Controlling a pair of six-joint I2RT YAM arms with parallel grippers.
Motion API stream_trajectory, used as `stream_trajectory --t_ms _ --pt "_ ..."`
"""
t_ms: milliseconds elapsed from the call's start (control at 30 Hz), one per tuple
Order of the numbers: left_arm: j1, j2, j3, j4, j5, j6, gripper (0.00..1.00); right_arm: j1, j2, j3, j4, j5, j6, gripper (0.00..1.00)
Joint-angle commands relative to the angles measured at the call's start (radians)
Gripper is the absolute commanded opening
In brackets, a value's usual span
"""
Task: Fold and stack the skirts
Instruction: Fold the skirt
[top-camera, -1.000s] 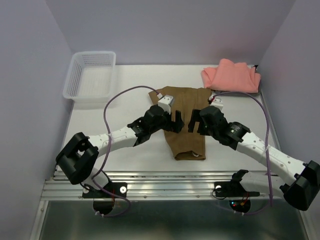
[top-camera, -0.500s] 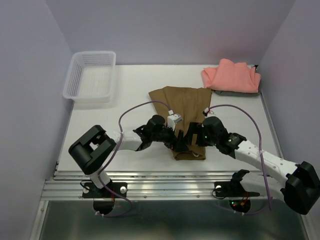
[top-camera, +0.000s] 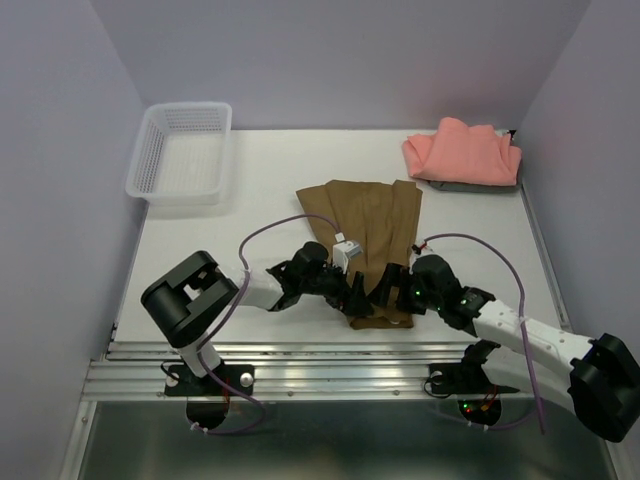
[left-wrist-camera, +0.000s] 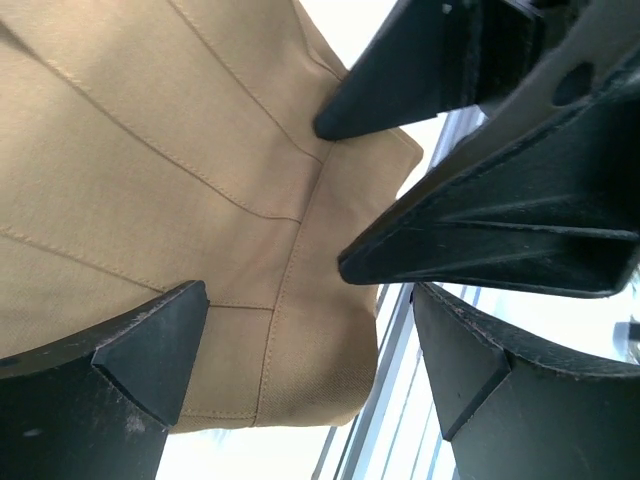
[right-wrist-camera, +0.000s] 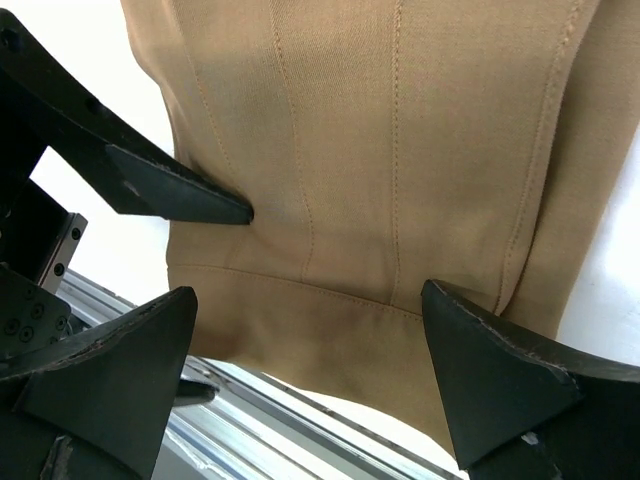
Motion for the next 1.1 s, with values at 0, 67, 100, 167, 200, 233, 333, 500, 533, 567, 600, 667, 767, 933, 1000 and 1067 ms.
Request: stream_trajectory --t_ms 0,67,100,167,200,233,333,500,533,567,600,667,767,933,1000,1067 --pt "-0.001 -0.052 -0.004 -0.133 -0.142 0.026 0.96 -0.008 -0.018 0.000 -0.032 0.028 0.000 1.00" --pt "-0.001 -0.102 0.017 -0.159 -0.148 0.046 0.96 -0.008 -0.015 0.067 -0.065 0.028 -0.035 1.00" --pt "-0.001 -0.121 0.037 -0.170 -0.151 0.052 0.96 -0.008 -0.016 0.096 -0.076 0.029 -0.045 1.00" --pt "-0.001 -0.162 0.059 -0.207 -0.162 0.068 0.97 -0.008 -0.022 0.193 -0.107 0.043 -0.077 1.00" --pt "-0.004 -0.203 0.075 -0.221 -0.173 0.071 0.97 -0.008 -0.022 0.227 -0.123 0.055 -0.081 1.00" --pt "-0.007 -0.227 0.080 -0.236 -0.177 0.074 0.97 -0.008 -0.022 0.259 -0.159 0.110 -0.092 1.00" --pt "-0.027 -0.297 0.074 -0.238 -0.203 0.080 0.99 -0.020 -0.004 0.369 -0.226 0.244 -0.092 1.00" --pt "-0.068 -0.276 0.071 -0.239 -0.208 0.078 0.99 -0.119 0.114 0.500 -0.230 0.298 -0.147 1.00" --pt "-0.076 -0.265 0.069 -0.241 -0.206 0.075 0.99 -0.144 0.140 0.521 -0.229 0.298 -0.170 1.00" --pt "-0.093 -0.251 0.066 -0.239 -0.208 0.071 0.99 -0.197 0.168 0.544 -0.229 0.292 -0.186 1.00" --pt "-0.099 -0.245 0.063 -0.239 -0.208 0.068 0.99 -0.222 0.195 0.564 -0.229 0.284 -0.198 1.00" --pt "-0.117 -0.232 0.051 -0.238 -0.200 0.052 0.99 -0.285 0.278 0.619 -0.226 0.258 -0.233 1.00" --pt "-0.140 -0.212 0.039 -0.231 -0.188 0.039 0.99 -0.330 0.379 0.672 -0.216 0.273 -0.259 1.00" --pt "-0.170 -0.129 0.034 -0.227 -0.136 0.022 0.97 -0.457 0.548 0.757 -0.179 0.223 -0.299 1.00" --pt "-0.168 -0.116 0.031 -0.227 -0.133 0.026 0.94 -0.488 0.643 0.814 -0.174 0.220 -0.304 1.00" --pt "-0.168 -0.116 0.036 -0.251 -0.142 0.042 0.92 -0.508 0.708 0.856 -0.176 0.221 -0.336 1.00"
